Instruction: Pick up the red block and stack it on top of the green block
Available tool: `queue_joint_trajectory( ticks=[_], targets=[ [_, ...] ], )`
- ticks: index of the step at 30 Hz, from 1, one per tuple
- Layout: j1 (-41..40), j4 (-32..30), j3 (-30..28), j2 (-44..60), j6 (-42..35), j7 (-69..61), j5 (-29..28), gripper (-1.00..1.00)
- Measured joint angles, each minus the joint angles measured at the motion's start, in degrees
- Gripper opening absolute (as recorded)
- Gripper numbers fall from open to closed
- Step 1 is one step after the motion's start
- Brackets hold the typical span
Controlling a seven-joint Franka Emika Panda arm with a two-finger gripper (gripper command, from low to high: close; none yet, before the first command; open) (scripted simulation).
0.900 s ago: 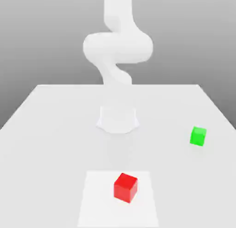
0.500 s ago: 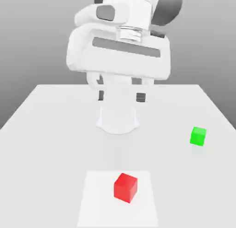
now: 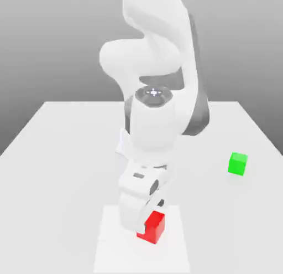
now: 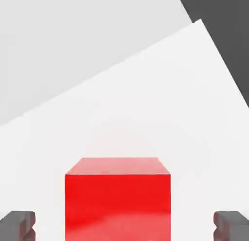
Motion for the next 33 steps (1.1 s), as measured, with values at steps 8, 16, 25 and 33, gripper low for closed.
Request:
queue_joint_trajectory(
  ticks=[8,16,25,33],
  targets=[
    [0.0,-0.2,0.0,-1.3,-1.2,0.2,-0.2,-1.0],
    [6.4,-2.9,2.7,-15.3,-12.2,1.0,-1.1,-1.0],
    [26.0,-7.9,15.3,-25.5,-16.7,-3.0,5.5,-1.0],
    [42.2,-12.5,25.6,-30.2,-17.1,-6.1,10.2,-1.0]
  ],
)
